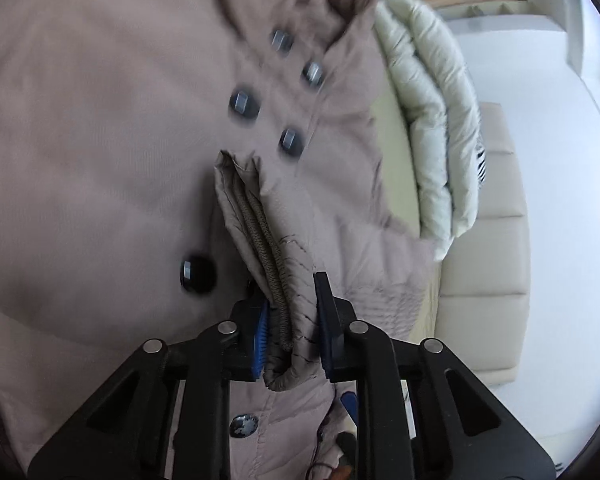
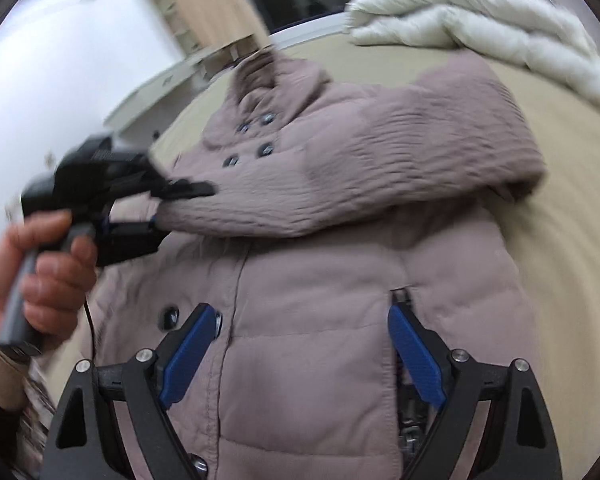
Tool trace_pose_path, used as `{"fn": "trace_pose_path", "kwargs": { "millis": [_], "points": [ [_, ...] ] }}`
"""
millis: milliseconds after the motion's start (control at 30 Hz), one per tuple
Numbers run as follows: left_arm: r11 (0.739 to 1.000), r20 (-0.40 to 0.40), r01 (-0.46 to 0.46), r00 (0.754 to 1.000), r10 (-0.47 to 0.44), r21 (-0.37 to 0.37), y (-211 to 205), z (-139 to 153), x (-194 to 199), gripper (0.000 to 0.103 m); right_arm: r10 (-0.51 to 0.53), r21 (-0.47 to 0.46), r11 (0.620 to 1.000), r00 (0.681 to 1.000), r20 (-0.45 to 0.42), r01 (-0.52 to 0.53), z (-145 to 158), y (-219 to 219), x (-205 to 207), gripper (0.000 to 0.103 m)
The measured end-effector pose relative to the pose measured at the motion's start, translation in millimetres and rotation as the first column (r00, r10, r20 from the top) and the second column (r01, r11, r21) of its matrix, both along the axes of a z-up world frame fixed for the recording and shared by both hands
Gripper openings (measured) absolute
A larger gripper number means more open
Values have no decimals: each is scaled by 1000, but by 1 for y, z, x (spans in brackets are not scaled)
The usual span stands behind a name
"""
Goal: Fold large clothes
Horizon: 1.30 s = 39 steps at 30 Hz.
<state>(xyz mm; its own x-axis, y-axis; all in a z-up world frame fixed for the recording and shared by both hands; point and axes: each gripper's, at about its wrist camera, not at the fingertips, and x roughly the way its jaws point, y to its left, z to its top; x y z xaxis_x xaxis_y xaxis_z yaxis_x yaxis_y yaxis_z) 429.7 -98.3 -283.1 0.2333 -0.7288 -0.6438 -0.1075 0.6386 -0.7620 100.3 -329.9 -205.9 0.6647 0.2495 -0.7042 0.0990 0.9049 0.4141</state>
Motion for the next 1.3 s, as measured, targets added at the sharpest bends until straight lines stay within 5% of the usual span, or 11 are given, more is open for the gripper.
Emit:
{"fn": "trace_pose_path", "kwargs": {
  "millis": [100,233,300,467,567,667,733,867,1067,1167,1300],
  "points": [
    [994,86,-104,991,105,-14,36,35,20,18,-138,242,961,990,-4,135,-2,-47,5,90],
    [983,132,-183,975,181,2,73,54,47,18,-311,593,755,949,-52,280,-18,-94,18,92],
    [977,139,-212,968,207,19,86,53,56,18,-325,689,670,944,-63,277,-24,-96,34,92],
    [956,118,-294,949,292,4,125,42,67,18,-262,803,549,960,-99,233,-35,-75,85,92],
    [954,114,-301,948,298,9,142,35,70,18,-264,801,549,959,-103,237,-37,-68,117,92],
    [951,109,-308,946,305,9,150,28,71,18,-283,820,508,950,-129,263,-45,-78,143,92],
    [951,107,-309,946,306,19,150,23,72,18,-313,787,533,937,-156,310,-44,-87,157,91],
    [955,93,-293,953,288,43,154,9,71,18,-408,788,513,904,-126,341,-35,-119,159,89],
    [958,68,-265,963,259,106,134,-23,69,18,-452,799,468,879,-151,378,-52,-154,153,71],
    [959,62,-253,967,247,129,135,-35,65,18,-435,775,517,891,-126,362,-49,-154,146,69],
    [960,71,-236,971,227,153,138,-38,63,19,-435,744,552,891,-127,376,-30,-149,124,81]
  ]
}}
